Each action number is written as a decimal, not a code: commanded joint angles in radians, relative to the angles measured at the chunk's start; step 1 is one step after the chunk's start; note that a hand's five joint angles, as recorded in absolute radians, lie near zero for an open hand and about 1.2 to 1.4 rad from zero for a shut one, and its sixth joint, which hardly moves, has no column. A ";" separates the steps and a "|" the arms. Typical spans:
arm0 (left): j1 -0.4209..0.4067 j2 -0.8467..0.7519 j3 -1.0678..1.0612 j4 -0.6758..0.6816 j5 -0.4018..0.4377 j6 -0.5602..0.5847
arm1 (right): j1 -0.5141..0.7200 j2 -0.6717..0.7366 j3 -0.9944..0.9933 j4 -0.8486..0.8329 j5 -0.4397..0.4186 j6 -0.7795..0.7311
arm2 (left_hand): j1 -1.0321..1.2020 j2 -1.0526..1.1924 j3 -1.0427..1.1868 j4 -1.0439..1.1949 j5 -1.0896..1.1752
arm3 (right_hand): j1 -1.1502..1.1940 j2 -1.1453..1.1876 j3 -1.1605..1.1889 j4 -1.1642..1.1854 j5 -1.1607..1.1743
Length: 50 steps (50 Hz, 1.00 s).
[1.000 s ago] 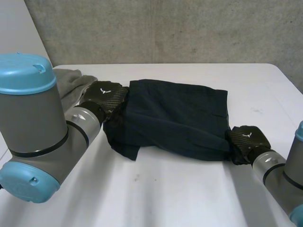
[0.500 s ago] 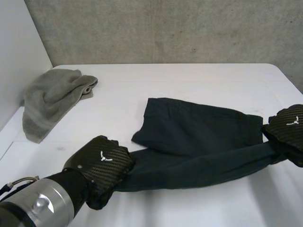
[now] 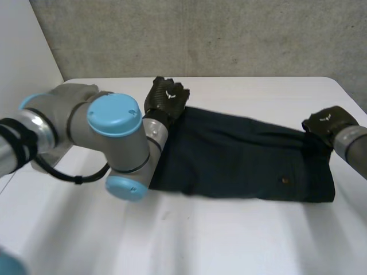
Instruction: Fold the laundry.
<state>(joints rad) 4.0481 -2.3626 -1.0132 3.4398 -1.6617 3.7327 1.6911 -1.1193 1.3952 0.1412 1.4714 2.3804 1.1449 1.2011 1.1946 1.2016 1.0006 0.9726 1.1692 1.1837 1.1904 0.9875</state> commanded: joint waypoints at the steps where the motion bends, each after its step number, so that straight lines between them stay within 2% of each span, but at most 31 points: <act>1: 0.022 -0.187 0.194 0.081 0.026 0.024 | 0.058 0.203 -0.221 -0.106 0.085 0.037 | 0.251 0.195 0.202 0.195 0.221 | 0.424 0.227 0.213 0.206 0.234; 5: 0.029 -0.259 0.266 0.094 0.089 0.024 | 0.070 0.288 -0.314 -0.130 0.122 0.034 | 0.251 0.195 0.202 0.195 0.221 | 0.424 0.227 0.213 0.206 0.234; 9: 0.034 -0.306 0.292 0.166 0.141 0.024 | 0.075 0.366 -0.403 -0.138 0.164 0.034 | 0.251 0.195 0.202 0.195 0.221 | 0.424 0.227 0.213 0.206 0.234; 10: 0.034 -0.320 0.294 0.209 0.148 0.024 | 0.078 0.378 -0.415 -0.138 0.171 0.034 | 0.251 0.195 0.202 0.195 0.221 | 0.271 0.074 0.060 0.053 0.081; 11: 0.034 -0.326 0.295 0.228 0.146 0.024 | 0.084 0.398 -0.436 -0.140 0.191 0.036 | 0.251 0.195 0.202 0.195 0.221 | -0.370 -0.567 -0.581 -0.588 -0.560; 12: 0.034 -0.328 0.292 0.240 0.145 0.024 | 0.088 0.404 -0.446 -0.140 0.201 0.039 | 0.150 0.094 0.100 0.093 0.120 | -0.787 -0.983 -0.998 -1.004 -0.976; 13: 0.032 -0.329 0.279 0.271 0.142 0.024 | 0.091 0.404 -0.450 -0.140 0.211 0.040 | -0.450 -0.506 -0.499 -0.506 -0.480 | -0.798 -0.995 -1.009 -1.016 -0.987; 14: 0.032 -0.328 0.268 0.280 0.142 0.024 | 0.094 0.403 -0.455 -0.143 0.222 0.043 | -0.816 -0.872 -0.866 -0.873 -0.846 | -0.798 -0.995 -1.009 -1.016 -0.987; 15: 0.032 -0.325 0.254 0.289 0.142 0.024 | 0.096 0.392 -0.456 -0.156 0.239 0.055 | -0.970 -1.027 -1.020 -1.027 -1.001 | -0.798 -0.995 -1.009 -1.016 -0.987; 17: 0.028 -0.294 0.204 0.306 0.142 0.023 | 0.098 0.369 -0.450 -0.182 0.251 0.077 | -0.970 -1.027 -1.020 -1.027 -1.001 | -0.798 -0.995 -1.009 -1.016 -0.987; 21: 0.023 -0.204 0.119 0.312 0.142 0.021 | 0.084 0.233 -0.380 -0.230 0.248 0.146 | -0.970 -1.027 -1.020 -1.027 -1.001 | -0.798 -0.995 -1.009 -1.016 -0.987; 24: 0.015 -0.074 -0.028 0.317 0.142 0.016 | 0.082 0.109 -0.306 -0.233 0.236 0.181 | -0.970 -1.027 -1.020 -1.027 -1.001 | -0.798 -0.995 -1.009 -1.016 -0.987; 25: 0.014 -0.044 -0.056 0.317 0.138 0.015 | 0.082 0.055 -0.268 -0.227 0.222 0.192 | -0.970 -1.027 -1.020 -1.027 -1.001 | -0.798 -0.995 -1.009 -1.016 -0.987; 30: -0.001 0.104 -0.229 0.305 0.079 -0.031 | 0.082 -0.033 -0.113 -0.141 0.115 0.194 | -0.970 -1.027 -1.020 -1.027 -1.001 | -0.798 -0.995 -1.009 -1.016 -0.987; 32: -0.008 0.180 -0.309 0.292 0.043 -0.082 | 0.079 -0.066 -0.037 -0.064 0.058 0.201 | -0.970 -1.027 -1.020 -1.027 -1.001 | -0.798 -0.995 -1.009 -1.016 -0.987; 37: -0.009 0.321 -0.461 0.237 0.025 -0.223 | 0.033 -0.123 0.134 0.018 -0.006 0.227 | -0.970 -1.027 -1.020 -1.027 -1.001 | -0.798 -0.995 -1.009 -1.016 -0.987; 42: -0.009 0.387 -0.563 0.179 0.028 -0.335 | -0.024 -0.128 0.292 -0.098 -0.040 0.240 | -0.970 -1.027 -1.020 -1.027 -1.001 | -0.709 -0.905 -0.920 -0.926 -0.898; 50: -0.001 0.376 -0.602 0.170 0.031 -0.358 | -0.074 -0.113 0.412 -0.314 -0.059 0.243 | -0.970 -1.027 -1.020 -1.027 -1.001 | -0.544 -0.741 -0.755 -0.762 -0.734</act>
<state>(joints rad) 4.0398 -1.9678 -1.6036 3.6118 -1.6352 3.3785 1.6552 -1.2472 1.7525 -0.0413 1.4171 2.6221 0.1894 0.2055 0.2126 0.2027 0.0450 0.2503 0.3003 0.3009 0.2968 0.1269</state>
